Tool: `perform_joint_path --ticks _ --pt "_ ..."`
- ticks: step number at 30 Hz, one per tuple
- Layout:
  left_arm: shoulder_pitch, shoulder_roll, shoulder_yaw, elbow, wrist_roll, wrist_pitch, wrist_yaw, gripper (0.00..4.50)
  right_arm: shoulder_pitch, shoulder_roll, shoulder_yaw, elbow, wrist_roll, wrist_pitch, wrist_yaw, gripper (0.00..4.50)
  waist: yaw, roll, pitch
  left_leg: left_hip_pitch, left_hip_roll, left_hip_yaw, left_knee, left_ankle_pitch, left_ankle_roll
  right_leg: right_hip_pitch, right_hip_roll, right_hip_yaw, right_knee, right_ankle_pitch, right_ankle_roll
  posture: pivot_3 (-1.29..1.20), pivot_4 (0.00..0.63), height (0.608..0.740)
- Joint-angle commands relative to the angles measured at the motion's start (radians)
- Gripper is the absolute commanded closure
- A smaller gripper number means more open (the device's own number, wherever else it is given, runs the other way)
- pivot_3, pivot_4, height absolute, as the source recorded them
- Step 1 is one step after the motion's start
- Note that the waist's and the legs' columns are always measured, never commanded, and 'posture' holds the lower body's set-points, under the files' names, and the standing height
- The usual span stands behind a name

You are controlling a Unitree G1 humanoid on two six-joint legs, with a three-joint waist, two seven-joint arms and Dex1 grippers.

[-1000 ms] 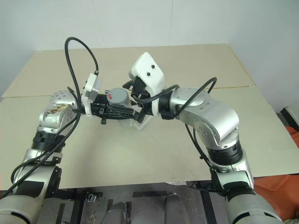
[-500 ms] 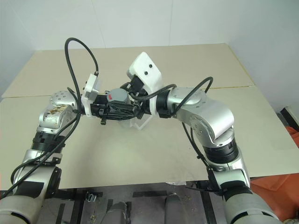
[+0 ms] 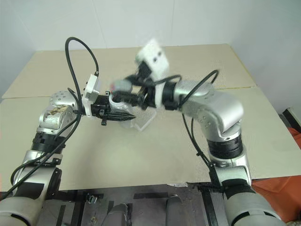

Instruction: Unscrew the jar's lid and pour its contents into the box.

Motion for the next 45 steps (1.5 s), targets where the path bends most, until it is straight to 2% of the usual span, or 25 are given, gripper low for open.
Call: perform_joint_path --ticks 1,6,11,15,21,23,24,26,31,33,37,40,43,45 --pt "-0.035 0.004 0.033 0.021 0.001 -0.035 0.025 2.59 -0.007 -0.028 -0.078 -0.022 0.012 0.016 -0.039 1.74 0.0 0.0 0.0 0.0 0.0 0.0 0.0 0.0 0.0 0.0 0.0 0.0 0.0 0.0 0.0 0.0 0.15 0.74" --pt "-0.041 0.037 0.059 0.029 0.005 -0.045 0.057 2.59 0.146 -0.124 -0.138 -0.076 -0.009 -0.001 -0.056 1.74 0.0 0.0 0.0 0.0 0.0 0.0 0.0 0.0 0.0 0.0 0.0 0.0 0.0 0.0 0.0 0.0 0.15 0.74" --pt "-0.04 0.077 0.102 0.012 0.011 -0.037 0.141 2.59 0.377 -0.188 -0.092 -0.147 -0.091 -0.053 -0.088 1.74 -0.002 0.0 0.0 -0.001 0.0 0.0 0.0 0.0 0.0 0.0 0.0 0.0 0.0 0.0 0.0 0.0 0.15 0.74" --pt "-0.019 0.088 0.131 -0.048 0.064 -0.026 0.312 2.59 0.554 -0.158 -0.02 -0.17 -0.172 -0.086 -0.153 1.74 -0.002 0.0 0.0 0.0 0.0 0.001 0.0 0.0 0.0 0.0 0.0 0.0 0.0 0.0 0.0 0.0 0.15 0.74" --pt "0.058 0.079 0.139 -0.167 0.078 0.082 0.475 2.59 0.638 -0.121 0.003 -0.145 -0.252 -0.143 -0.196 1.74 0.0 0.0 0.0 0.0 0.0 0.0 0.0 0.0 0.0 0.0 0.0 0.001 0.0 0.0 0.0 0.0 0.15 0.74" --pt "0.085 0.065 0.147 -0.202 0.08 0.108 0.538 2.59 0.668 -0.128 -0.002 -0.156 -0.253 -0.144 -0.186 0.99 0.002 0.0 0.0 0.0 0.0 0.0 0.0 0.0 0.0 0.0 0.0 0.0 0.0 0.0 0.0 0.0 0.15 0.74" --pt "0.093 0.061 0.15 -0.214 0.08 0.116 0.559 2.59 0.676 -0.13 -0.005 -0.161 -0.251 -0.142 -0.18 0.79 0.003 0.0 0.0 0.0 0.0 0.0 0.0 0.0 0.0 0.001 0.0 0.0 0.0 0.0 0.0 0.0 0.15 0.74" --pt "0.105 0.062 0.122 -0.225 0.148 0.078 0.628 2.59 0.691 -0.164 -0.004 -0.186 -0.24 -0.131 -0.14 0.11 0.006 0.0 0.0 0.0 0.0 0.0 0.0 0.0 0.0 0.001 0.0 0.0 -0.001 0.0 0.0 0.0 0.15 0.74" --pt "0.082 0.033 0.086 -0.203 0.268 -0.002 0.776 2.59 0.666 -0.221 -0.056 -0.281 -0.146 -0.084 -0.054 0.04 0.018 0.0 0.0 0.001 0.0 0.0 0.0 0.0 0.0 0.001 0.0 0.0 -0.008 0.0 0.0 0.0 0.15 0.74" --pt "0.061 0.031 0.034 -0.154 0.388 -0.122 0.865 2.59 0.64 -0.232 -0.089 -0.315 -0.088 -0.048 -0.03 0.04 0.025 0.0 0.0 0.001 0.0 0.0 0.0 0.0 0.0 0.002 0.0 0.0 -0.008 0.0 0.0 0.0 0.15 0.74" --pt "-0.023 0.077 -0.14 0.059 0.724 -0.524 1.105 2.59 0.564 -0.246 -0.131 -0.339 0.032 0.046 0.004 0.04 0.035 0.0 0.0 0.001 0.0 0.0 0.0 0.0 0.0 0.003 0.0 0.0 -0.01 0.001 0.001 0.0 0.15 0.74" --pt "-0.162 0.125 -0.33 0.257 1.057 -0.742 1.413 2.59 0.525 -0.267 -0.131 -0.329 0.073 0.064 0.026 0.04 0.048 -0.001 0.0 0.0 -0.001 0.001 0.0 0.0 0.0 0.002 0.0 0.0 -0.011 0.001 0.001 0.0 0.15 0.74" --pt "-0.352 0.123 -0.599 0.424 1.472 -0.709 1.834 2.59 0.49 -0.3 -0.114 -0.315 0.087 0.065 0.055 0.04 0.059 -0.001 0.0 -0.003 -0.001 0.001 0.001 0.0 0.0 0.001 0.0 0.0 -0.011 0.002 0.002 0.0 0.15 0.74" --pt "-0.444 0.076 -0.716 0.53 1.611 -0.656 2.006 2.59 0.473 -0.311 -0.112 -0.308 0.096 0.057 0.07 0.04 0.068 -0.001 0.0 -0.004 -0.002 0.0 0.002 0.0 0.0 0.001 -0.001 0.0 -0.012 0.002 0.003 0.0 0.15 0.74"
